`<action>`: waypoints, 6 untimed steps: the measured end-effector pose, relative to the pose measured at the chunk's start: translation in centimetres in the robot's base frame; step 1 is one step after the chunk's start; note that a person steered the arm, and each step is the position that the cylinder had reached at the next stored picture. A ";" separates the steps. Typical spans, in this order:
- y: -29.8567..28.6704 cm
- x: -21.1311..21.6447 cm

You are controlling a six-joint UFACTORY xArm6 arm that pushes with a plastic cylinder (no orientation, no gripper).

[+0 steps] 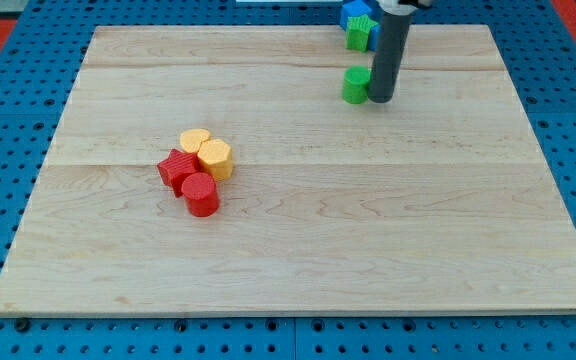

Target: Slide the green circle into the hexagon

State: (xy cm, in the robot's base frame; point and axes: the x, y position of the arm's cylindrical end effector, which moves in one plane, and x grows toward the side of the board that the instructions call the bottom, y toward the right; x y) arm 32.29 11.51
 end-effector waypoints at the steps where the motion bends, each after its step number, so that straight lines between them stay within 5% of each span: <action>1: 0.9 -2.9; 2: -6.2 -1.4; 4: -13.5 8.1; 6: -11.9 12.9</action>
